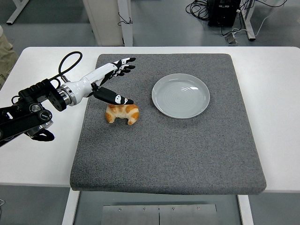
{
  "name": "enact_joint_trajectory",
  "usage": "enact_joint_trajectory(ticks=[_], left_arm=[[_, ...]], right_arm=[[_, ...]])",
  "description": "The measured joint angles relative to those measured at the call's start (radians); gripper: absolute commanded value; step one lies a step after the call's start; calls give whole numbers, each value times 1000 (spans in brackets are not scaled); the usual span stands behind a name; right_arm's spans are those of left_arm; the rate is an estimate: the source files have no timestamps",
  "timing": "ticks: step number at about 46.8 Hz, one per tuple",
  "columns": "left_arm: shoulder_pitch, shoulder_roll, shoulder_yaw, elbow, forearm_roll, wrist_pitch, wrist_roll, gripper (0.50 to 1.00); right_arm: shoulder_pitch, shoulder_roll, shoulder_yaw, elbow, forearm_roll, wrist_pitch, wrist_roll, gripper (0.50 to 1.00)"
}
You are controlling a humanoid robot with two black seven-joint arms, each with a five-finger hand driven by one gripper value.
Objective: Place the bread on the plate
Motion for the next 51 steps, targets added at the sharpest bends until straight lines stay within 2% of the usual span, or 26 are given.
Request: enact_joint_trajectory(ticks=[19, 27, 37, 51], left_arm=[[8, 16, 12, 0, 223, 16, -5, 971], [7, 45, 62, -1, 307, 17, -11, 969], [3, 66, 77, 11, 360, 17, -11, 969], [10, 45, 76, 46, 363, 16, -10, 969]], right_arm=[[0, 0, 0, 0, 0, 0, 0, 1000], [0, 0, 0, 0, 0, 0, 0, 1000], [1, 0, 0, 0, 0, 0, 0, 1000], [1, 0, 0, 0, 0, 0, 0, 1000]])
